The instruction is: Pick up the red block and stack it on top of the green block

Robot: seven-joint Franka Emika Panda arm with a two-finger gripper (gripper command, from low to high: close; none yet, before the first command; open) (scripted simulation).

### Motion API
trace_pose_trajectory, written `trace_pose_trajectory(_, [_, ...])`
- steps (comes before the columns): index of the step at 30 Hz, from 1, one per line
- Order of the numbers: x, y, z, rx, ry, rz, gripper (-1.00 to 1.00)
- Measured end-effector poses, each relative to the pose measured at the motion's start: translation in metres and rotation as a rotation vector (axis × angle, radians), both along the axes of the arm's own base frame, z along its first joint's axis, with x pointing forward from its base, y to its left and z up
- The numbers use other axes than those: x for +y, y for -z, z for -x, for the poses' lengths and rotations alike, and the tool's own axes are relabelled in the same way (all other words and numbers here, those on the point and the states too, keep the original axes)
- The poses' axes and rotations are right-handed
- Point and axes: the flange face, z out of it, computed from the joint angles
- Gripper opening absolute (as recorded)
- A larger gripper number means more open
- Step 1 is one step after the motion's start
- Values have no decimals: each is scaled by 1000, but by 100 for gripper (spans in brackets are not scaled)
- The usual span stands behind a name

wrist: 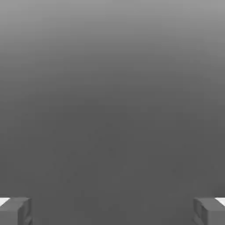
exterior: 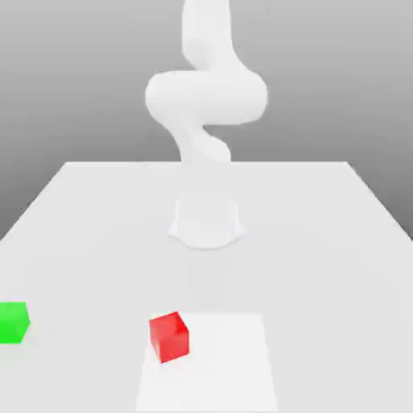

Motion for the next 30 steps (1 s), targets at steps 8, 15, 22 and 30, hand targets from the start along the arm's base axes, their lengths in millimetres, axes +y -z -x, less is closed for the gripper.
trace_pose_trajectory(8, [-25, 194, -65, 292, -153, 70, 0])
trace_pose_trajectory(15, [-39, 354, -49, 534, -290, 125, 0])
trace_pose_trajectory(22, [-51, 470, -8, 699, -389, 162, 0])
trace_pose_trajectory(30, [-51, 511, -6, 705, -391, 161, -100])
